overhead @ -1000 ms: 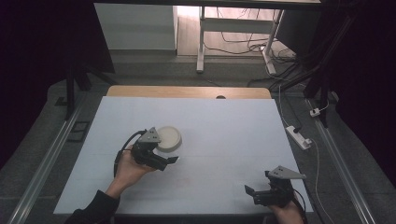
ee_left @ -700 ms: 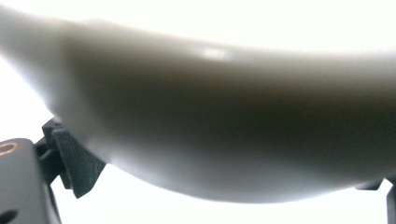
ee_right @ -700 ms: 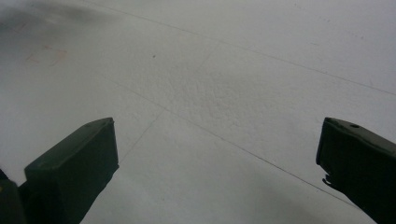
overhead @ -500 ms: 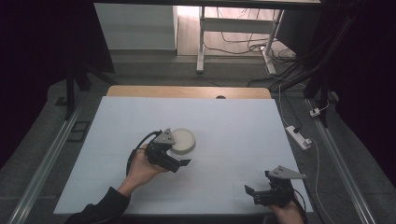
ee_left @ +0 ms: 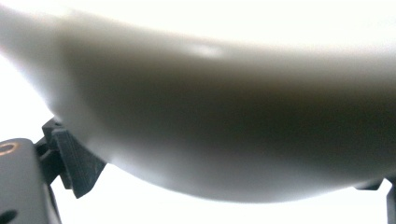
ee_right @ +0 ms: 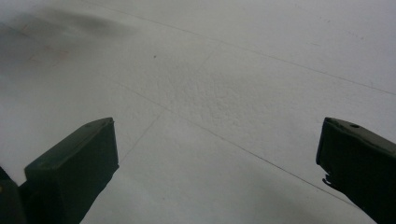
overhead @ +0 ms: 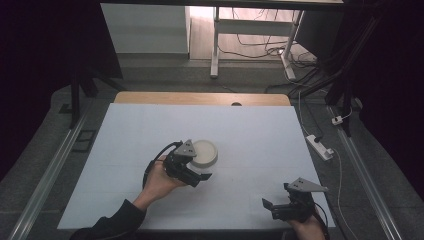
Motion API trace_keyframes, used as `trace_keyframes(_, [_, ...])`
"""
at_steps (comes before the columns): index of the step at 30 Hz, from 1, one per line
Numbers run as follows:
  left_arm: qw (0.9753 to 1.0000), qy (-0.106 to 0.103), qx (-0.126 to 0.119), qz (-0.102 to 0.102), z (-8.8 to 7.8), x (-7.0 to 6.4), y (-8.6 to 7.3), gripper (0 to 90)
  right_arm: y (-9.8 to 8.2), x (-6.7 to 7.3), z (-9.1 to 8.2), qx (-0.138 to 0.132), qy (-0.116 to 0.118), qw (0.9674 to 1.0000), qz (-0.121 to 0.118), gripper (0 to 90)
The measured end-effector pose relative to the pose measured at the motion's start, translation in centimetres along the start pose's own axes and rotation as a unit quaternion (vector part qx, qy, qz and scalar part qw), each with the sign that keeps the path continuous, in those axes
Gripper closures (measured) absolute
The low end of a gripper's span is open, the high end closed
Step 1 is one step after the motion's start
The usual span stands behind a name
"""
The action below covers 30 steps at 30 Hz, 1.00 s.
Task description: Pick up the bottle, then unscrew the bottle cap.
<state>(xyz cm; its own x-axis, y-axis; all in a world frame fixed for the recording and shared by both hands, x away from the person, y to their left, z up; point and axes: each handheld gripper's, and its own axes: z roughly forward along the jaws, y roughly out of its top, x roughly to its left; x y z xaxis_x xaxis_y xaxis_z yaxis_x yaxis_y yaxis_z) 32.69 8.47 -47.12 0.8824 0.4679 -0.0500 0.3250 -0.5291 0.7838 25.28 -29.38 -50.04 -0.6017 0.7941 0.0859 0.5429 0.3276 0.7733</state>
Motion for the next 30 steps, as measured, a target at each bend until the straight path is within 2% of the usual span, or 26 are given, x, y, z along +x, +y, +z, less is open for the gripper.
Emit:
trace_keyframes(14, [1.0,-0.001,0.0,0.008,-0.2,-0.1,-0.3,7.8,0.0,0.1,-0.1,-0.006,0.002,1.0,-0.003,0.0])
trace_keyframes(17, [1.0,-0.002,-0.004,0.003,-0.2,-0.1,-0.4,7.8,0.1,0.2,-0.1,-0.006,0.003,1.0,-0.007,0.0])
trace_keyframes(24, [1.0,-0.004,-0.008,-0.003,-0.2,0.1,-0.7,7.8,0.6,0.7,-0.4,-0.024,0.022,0.9994,-0.012,0.0])
trace_keyframes(27, [1.0,-0.003,-0.003,0.002,-0.3,0.1,-0.7,7.8,1.0,1.2,-0.5,-0.028,0.031,0.9989,-0.022,0.0])
trace_keyframes(30, [1.0,-0.003,-0.008,-0.003,-0.2,0.0,-0.8,7.8,1.4,1.6,-0.4,-0.031,0.042,0.9981,-0.031,0.0])
